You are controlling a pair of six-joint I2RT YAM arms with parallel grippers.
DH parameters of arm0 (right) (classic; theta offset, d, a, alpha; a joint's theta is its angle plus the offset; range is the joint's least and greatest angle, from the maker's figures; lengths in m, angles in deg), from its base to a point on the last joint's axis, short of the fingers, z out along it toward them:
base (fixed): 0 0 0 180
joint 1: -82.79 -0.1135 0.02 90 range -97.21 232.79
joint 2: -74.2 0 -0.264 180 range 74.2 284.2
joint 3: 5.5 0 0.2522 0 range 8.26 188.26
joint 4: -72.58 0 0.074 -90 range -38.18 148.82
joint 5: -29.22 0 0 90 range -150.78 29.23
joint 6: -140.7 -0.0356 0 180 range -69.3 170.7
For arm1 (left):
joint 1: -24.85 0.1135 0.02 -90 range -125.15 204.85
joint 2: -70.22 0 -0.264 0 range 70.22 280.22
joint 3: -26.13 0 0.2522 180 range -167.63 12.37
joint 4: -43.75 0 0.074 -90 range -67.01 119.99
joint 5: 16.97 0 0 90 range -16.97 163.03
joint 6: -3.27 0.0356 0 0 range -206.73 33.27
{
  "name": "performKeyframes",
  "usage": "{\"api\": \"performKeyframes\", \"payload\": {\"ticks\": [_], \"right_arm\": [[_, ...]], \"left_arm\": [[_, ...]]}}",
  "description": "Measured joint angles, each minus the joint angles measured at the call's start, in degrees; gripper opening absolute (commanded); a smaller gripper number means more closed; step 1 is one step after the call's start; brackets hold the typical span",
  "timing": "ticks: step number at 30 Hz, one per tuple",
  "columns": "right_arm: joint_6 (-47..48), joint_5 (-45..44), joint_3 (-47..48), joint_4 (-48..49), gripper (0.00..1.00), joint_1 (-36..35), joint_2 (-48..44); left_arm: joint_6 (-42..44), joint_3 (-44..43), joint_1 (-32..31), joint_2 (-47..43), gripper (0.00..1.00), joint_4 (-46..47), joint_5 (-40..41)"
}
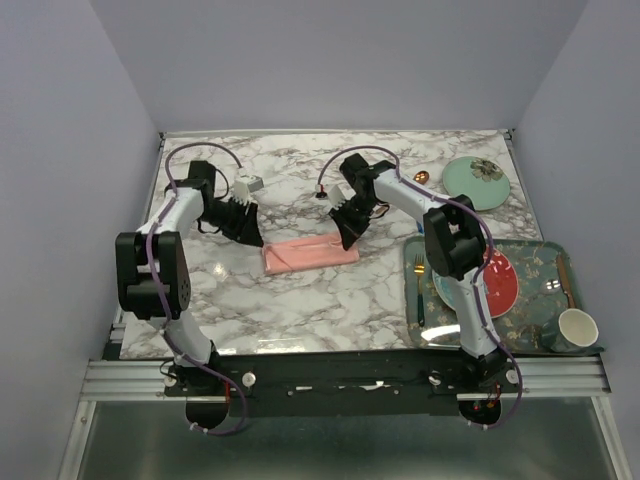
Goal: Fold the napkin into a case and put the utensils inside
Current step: Fold the 2/3-rectangle-folded napkin at the center of the board, then smooth out the smaller rectangle-folded napkin at the center of the board.
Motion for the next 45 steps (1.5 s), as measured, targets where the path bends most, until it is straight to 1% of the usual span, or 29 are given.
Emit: {"api": "performKeyframes", "payload": {"ticks": [4, 7, 12, 15, 17, 19, 24, 32, 33, 34, 38, 42, 43, 45], "right_arm": [[-2.3, 1.6, 0.0, -0.3, 0.01, 0.0, 0.0], [-4.0, 2.9, 0.2, -0.6, 0.01, 0.0, 0.0], [-5.2, 4.5, 2.4, -1.0, 0.01, 0.0, 0.0], [-5.7, 5.1, 2.7, -0.9, 0.01, 0.0, 0.0], [-5.8, 5.3, 2.8, -0.9, 0.02, 0.0, 0.0], [-6.0, 5.4, 3.5, -0.9, 0.02, 0.0, 0.2], [-6.9, 6.0, 7.3, -0.5, 0.02, 0.0, 1.8], [-7.8, 5.9, 8.3, 0.4, 0.01, 0.1, 5.0], [-8.0, 5.8, 8.3, 0.4, 0.01, 0.1, 5.6], [-8.6, 5.9, 8.3, 0.4, 0.01, 0.1, 6.5], [-9.9, 6.3, 9.9, -0.1, 0.01, 0.2, 7.6], [-10.5, 6.3, 10.1, -0.1, 0.01, 0.2, 7.9], [-10.6, 6.4, 9.8, 0.0, 0.01, 0.2, 7.8], [-10.9, 7.2, 8.6, 0.2, 0.01, 0.3, 7.4]], "left_arm": [[-0.7, -0.2, 0.1, -6.0, 0.52, 2.9, -3.5], [-2.1, -0.6, -1.3, -5.8, 0.51, 4.7, -4.5], [-6.8, -0.6, -4.1, -1.4, 0.50, 7.6, -4.7], [-7.6, -0.9, -5.5, 1.5, 0.49, 8.0, -3.7], [-8.1, -1.8, -6.2, 3.8, 0.47, 8.3, -2.8], [-8.5, -2.8, -6.9, 6.0, 0.43, 8.6, -1.9], [-8.7, -5.0, -8.7, 10.6, 0.38, 8.4, -0.3], [-9.0, -6.9, -9.6, 12.5, 0.38, 8.1, 1.5], [-9.2, -6.9, -9.6, 12.5, 0.40, 8.4, 1.5], [-9.6, -6.8, -9.4, 12.4, 0.44, 8.8, 1.5], [-11.4, -5.3, -8.6, 10.4, 0.49, 10.8, 1.5], [-11.8, -5.0, -8.3, 7.6, 0.49, 11.6, 1.5], [-11.8, -5.1, -8.4, 7.3, 0.45, 11.9, 0.9], [-11.9, -5.1, -8.4, 7.3, 0.43, 12.3, -0.1]]}}
